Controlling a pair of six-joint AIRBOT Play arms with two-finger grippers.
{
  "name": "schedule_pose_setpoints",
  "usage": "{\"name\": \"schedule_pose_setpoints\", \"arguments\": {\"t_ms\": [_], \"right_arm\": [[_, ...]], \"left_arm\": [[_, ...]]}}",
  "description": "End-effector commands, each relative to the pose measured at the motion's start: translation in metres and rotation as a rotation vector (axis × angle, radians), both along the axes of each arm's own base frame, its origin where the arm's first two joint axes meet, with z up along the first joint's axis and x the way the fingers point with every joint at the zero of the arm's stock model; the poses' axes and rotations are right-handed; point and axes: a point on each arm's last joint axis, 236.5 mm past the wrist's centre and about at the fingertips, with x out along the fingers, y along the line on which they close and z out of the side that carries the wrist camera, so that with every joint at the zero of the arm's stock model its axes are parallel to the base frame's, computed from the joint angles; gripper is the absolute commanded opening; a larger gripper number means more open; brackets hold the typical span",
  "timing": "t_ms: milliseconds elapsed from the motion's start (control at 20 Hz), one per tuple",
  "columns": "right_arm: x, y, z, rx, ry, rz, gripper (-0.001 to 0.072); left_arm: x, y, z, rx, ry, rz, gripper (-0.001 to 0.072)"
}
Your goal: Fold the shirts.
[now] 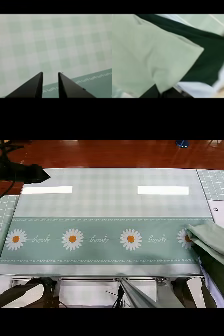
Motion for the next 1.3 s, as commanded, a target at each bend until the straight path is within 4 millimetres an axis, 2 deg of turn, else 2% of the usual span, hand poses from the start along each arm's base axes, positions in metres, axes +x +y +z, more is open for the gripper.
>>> {"name": "schedule_pose_setpoints", "arguments": {"t_ms": [0, 100, 250, 350, 500, 550, 600, 650, 750, 800, 850, 900, 1000, 1050, 1100, 1150, 1250], "right_arm": [[-0.077, -0.008, 0.011, -0.04, 0.265, -0.142, 0.0023], [-0.099, -0.017, 0.021, -0.092, 0.361, -0.164, 0.0023], [-0.114, -0.022, 0.028, -0.119, 0.432, -0.159, 0.0045], [-0.116, -0.023, 0.03, -0.124, 0.442, -0.156, 0.0277], [-0.115, -0.023, 0.029, -0.119, 0.444, -0.135, 0.0437], [-0.104, -0.024, 0.024, -0.115, 0.394, -0.109, 0.0476], [-0.074, -0.027, 0.014, -0.106, 0.275, -0.024, 0.0477], [-0.034, -0.025, 0.006, -0.09, 0.132, 0.08, 0.0477], [0.045, -0.012, 0.005, -0.078, -0.118, 0.285, 0.0477], [0.073, -0.003, 0.008, -0.082, -0.181, 0.362, 0.0477], [0.102, 0.011, 0.011, -0.08, -0.227, 0.46, 0.0476], [0.128, 0.029, 0.013, -0.084, -0.251, 0.572, 0.0476], [0.175, 0.07, 0.018, -0.097, -0.299, 0.756, 0.0477], [0.195, 0.092, 0.022, -0.099, -0.336, 0.811, 0.0476], [0.213, 0.117, 0.025, -0.098, -0.377, 0.864, 0.0477], [0.226, 0.139, 0.029, -0.098, -0.407, 0.918, 0.0481], [0.242, 0.175, 0.034, -0.11, -0.447, 1.022, 0.0568]], "left_arm": [[0.02, 0.01, -0.031, 0.027, 0.024, -0.002, 0.0251], [0.024, 0.018, -0.044, 0.024, 0.052, 0.014, 0.0251], [0.03, 0.033, -0.047, 0.032, 0.039, 0.042, 0.025], [0.033, 0.041, -0.045, 0.033, 0.026, 0.064, 0.025], [0.033, 0.045, -0.045, 0.032, 0.026, 0.073, 0.0251], [0.033, 0.045, -0.045, 0.032, 0.026, 0.073, 0.0251], [0.032, 0.044, -0.043, 0.029, 0.026, 0.071, 0.0251], [0.03, 0.042, -0.042, 0.022, 0.03, 0.066, 0.0252], [0.025, 0.034, -0.037, -0.007, 0.044, 0.046, 0.0269], [0.025, 0.028, -0.033, -0.034, 0.043, 0.04, 0.0373], [0.025, 0.021, -0.028, -0.072, 0.038, 0.036, 0.0515], [0.024, 0.013, -0.024, -0.114, 0.039, 0.029, 0.0536], [0.016, -0.008, -0.017, -0.183, 0.061, -0.013, 0.0536], [0.004, -0.018, -0.02, -0.159, 0.092, -0.058, 0.0507], [-0.01, -0.025, -0.024, -0.099, 0.127, -0.1, 0.0426], [-0.025, -0.024, -0.029, 0.003, 0.162, -0.113, 0.0405], [-0.042, -0.02, -0.024, 0.201, 0.159, -0.101, 0.0406]]}}
